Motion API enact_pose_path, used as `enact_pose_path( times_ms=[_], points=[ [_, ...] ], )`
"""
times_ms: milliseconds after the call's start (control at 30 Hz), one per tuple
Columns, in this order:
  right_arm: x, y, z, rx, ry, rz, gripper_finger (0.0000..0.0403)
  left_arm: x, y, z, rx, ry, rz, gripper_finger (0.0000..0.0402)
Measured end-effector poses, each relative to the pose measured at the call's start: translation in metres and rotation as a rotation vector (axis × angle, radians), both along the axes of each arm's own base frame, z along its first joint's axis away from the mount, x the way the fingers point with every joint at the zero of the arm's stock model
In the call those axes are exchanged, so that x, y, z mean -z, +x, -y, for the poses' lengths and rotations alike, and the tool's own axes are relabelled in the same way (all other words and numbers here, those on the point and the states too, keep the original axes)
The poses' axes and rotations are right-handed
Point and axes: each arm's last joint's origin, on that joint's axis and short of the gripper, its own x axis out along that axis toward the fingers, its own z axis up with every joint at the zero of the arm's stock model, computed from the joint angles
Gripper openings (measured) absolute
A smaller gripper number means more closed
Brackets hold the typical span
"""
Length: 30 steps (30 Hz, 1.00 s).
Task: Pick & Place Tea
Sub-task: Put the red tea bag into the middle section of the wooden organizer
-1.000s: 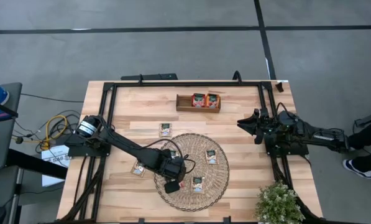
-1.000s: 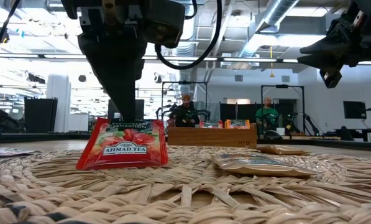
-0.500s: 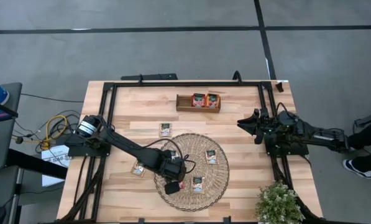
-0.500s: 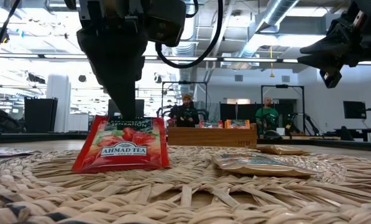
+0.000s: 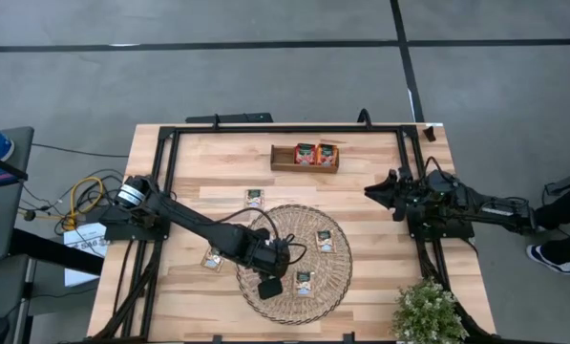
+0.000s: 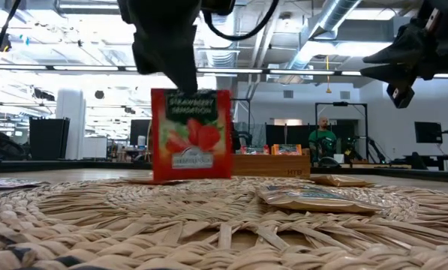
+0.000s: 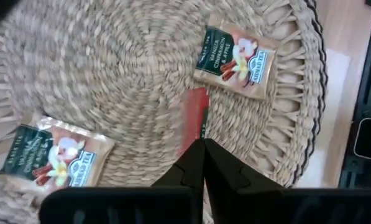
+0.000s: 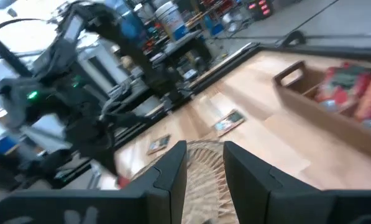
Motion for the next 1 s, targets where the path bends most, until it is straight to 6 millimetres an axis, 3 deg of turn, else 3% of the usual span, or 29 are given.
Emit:
enact_pose_path(
  times_ms=[367, 700, 1000],
  points=[
    [-0.001, 0.01, -0.011, -0.209, 0.01, -0.016, 0.0103, -0.028, 0.01, -0.002, -0.003, 0.016, 0.073, 0.0],
    [-0.004, 0.046, -0.03, -0.28, -0.068, 0.033, 0.0169, -0.065, 0.028, -0.026, -0.012, 0.08, 0.199, 0.0],
    [0.013, 0.07, -0.039, -0.3, -0.064, -0.06, 0.0214, -0.063, 0.021, -0.031, 0.035, 0.016, 0.085, 0.0]
  ],
)
